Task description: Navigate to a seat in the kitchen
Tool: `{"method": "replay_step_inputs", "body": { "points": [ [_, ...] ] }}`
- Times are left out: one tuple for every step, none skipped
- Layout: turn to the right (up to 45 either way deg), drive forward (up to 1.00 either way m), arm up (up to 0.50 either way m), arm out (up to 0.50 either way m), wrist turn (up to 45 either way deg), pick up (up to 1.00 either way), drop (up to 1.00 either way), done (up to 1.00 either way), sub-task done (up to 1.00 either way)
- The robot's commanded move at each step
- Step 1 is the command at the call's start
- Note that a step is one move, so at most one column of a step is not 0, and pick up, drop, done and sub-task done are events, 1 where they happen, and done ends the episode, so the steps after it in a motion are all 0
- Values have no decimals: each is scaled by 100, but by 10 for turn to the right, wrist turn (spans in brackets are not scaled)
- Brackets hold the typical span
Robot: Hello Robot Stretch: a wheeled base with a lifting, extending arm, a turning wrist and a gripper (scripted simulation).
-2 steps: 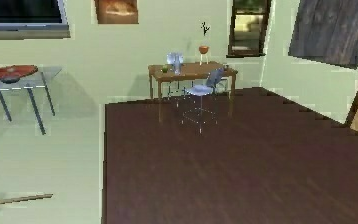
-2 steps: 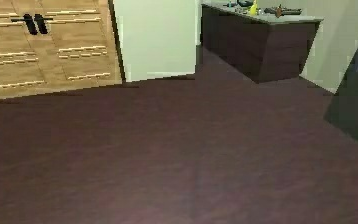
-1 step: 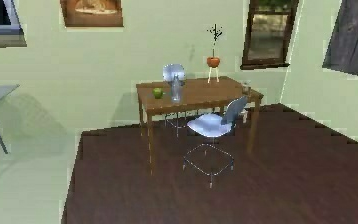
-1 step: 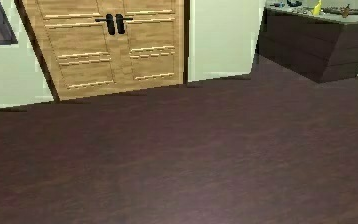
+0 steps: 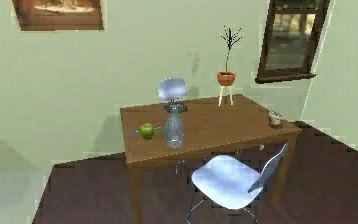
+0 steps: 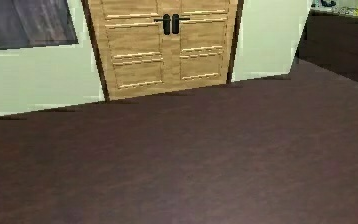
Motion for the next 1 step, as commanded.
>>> {"method": "replay_step_inputs", "body": {
  "points": [
    [150, 0, 0, 0, 0, 0, 0, 0, 0]
  ]
}}
